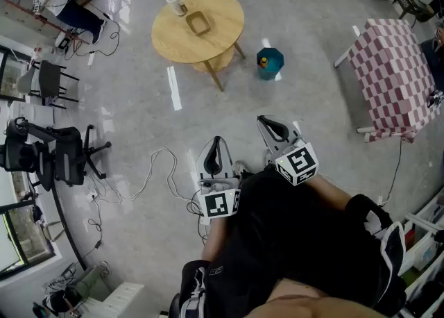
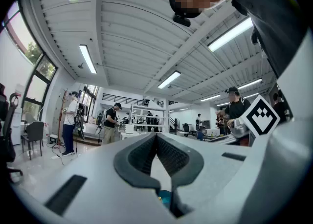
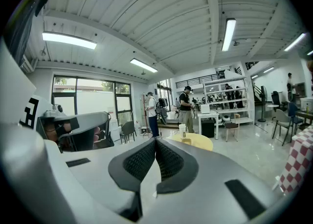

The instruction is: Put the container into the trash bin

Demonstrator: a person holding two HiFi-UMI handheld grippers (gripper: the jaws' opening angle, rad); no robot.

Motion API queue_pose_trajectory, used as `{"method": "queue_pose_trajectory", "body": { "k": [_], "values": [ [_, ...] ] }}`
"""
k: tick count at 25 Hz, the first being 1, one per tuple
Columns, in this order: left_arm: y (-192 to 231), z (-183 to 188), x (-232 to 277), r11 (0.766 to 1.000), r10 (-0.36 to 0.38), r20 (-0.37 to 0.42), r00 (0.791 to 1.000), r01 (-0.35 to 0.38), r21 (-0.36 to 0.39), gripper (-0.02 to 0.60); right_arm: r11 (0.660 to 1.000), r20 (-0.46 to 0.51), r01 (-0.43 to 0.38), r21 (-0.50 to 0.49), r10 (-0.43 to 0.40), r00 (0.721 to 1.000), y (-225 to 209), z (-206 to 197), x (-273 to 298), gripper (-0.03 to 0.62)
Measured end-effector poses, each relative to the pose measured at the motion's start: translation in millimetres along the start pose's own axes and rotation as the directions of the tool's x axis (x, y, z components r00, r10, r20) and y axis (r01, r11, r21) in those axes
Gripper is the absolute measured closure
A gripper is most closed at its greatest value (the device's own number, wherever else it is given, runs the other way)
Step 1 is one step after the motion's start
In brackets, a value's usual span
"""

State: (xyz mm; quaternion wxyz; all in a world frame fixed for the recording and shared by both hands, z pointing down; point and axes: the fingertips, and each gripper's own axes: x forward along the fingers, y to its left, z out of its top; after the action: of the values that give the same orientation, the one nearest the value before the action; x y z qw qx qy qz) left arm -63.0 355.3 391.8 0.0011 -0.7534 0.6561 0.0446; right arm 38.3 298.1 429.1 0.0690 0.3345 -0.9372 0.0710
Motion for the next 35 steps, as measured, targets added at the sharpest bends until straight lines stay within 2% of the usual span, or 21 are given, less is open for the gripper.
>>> {"method": "queue_pose_trajectory", "body": {
  "k": [18,35],
  "values": [
    [-10,2,9,1.0,0.02,0.006,1.0,-0.02,-0.003,0.572,1.0,0.032,-0.01,-0.006,0.011,0.999,-11,9,-8,0.568],
    [-68,-7,31,0.998,0.06,-0.009,0.998,-0.06,0.018,0.572,0.998,0.028,-0.054,0.017,0.054,0.998,-63,-5,-36,0.568]
  ]
}}
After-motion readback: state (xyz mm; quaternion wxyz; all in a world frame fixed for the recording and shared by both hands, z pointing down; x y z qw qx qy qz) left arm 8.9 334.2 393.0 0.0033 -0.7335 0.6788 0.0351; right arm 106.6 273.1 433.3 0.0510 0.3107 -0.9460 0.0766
